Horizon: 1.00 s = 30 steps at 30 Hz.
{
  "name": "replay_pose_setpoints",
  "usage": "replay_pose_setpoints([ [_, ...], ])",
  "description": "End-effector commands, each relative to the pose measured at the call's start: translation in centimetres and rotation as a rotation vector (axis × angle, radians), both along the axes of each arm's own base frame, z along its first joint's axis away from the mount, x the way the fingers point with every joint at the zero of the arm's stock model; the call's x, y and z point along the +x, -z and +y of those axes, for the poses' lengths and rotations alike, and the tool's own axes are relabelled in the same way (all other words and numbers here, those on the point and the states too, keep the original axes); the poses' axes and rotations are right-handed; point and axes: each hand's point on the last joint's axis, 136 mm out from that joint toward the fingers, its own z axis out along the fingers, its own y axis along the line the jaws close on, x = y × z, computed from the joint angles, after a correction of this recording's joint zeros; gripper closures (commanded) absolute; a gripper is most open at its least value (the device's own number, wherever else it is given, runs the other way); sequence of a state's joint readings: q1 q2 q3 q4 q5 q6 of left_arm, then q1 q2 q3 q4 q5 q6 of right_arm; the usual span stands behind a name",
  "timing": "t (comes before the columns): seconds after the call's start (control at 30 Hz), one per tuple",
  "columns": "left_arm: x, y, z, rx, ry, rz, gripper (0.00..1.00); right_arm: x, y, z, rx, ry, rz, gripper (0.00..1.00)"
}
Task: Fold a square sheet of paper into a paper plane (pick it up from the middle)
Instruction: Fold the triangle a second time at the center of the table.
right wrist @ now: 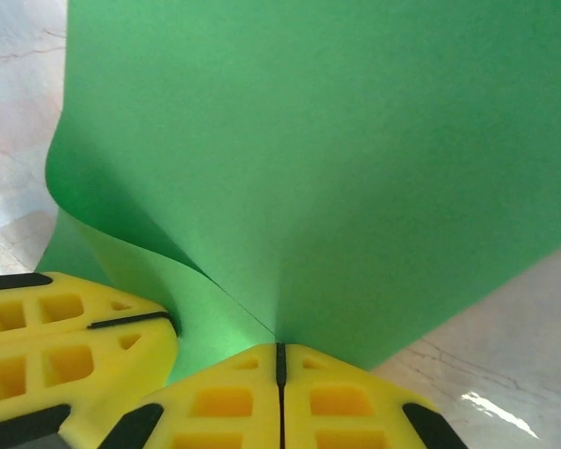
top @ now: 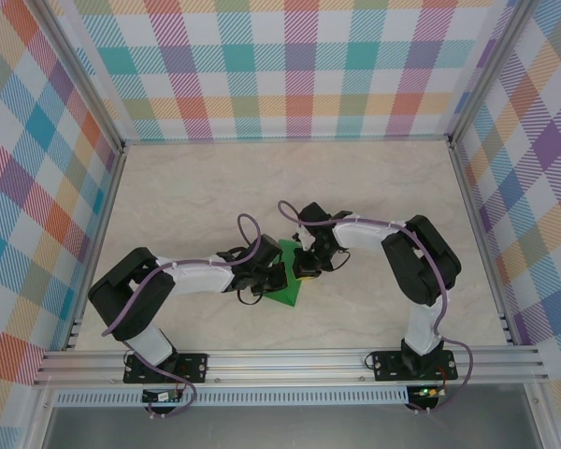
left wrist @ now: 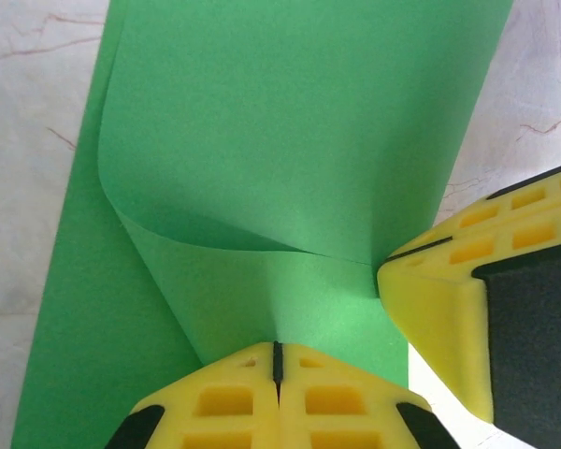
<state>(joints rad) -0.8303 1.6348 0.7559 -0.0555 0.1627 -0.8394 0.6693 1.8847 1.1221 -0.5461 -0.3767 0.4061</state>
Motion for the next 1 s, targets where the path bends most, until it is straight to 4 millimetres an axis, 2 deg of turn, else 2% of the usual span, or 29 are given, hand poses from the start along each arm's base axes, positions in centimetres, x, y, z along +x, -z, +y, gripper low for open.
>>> replay_pose_setpoints([
  [0.0,-1.4,1.8,2.0,0.123,0.016,0.05,0.96,-0.7,1.1,-0.6,-0.036,-0.021,0.011,0.94],
  [0.23,-0.2,-1.4,0.3,0.037,0.034,-0.024,0.95,-0.7,1.8,-1.1,-0.068,-0.04,0.006,0.94],
  [0.37,0.5,-2.3,-0.1,0.011,0.035,-0.069,0.95,-0.9,2.5,-1.7,-0.096,-0.047,0.007,0.94],
  [0.57,0.9,-1.7,-0.2,0.011,0.03,-0.09,0.95,-1.2,3.1,-2.0,-0.107,-0.049,0.017,0.95],
  [0.7,0.8,-0.1,0.4,0.055,0.024,-0.063,0.96,-1.0,3.1,-1.8,-0.102,-0.049,0.013,0.95],
  [0.97,-0.4,1.8,1.7,0.087,0.0,-0.018,0.97,0.2,1.5,0.0,-0.015,-0.09,-0.048,0.95],
])
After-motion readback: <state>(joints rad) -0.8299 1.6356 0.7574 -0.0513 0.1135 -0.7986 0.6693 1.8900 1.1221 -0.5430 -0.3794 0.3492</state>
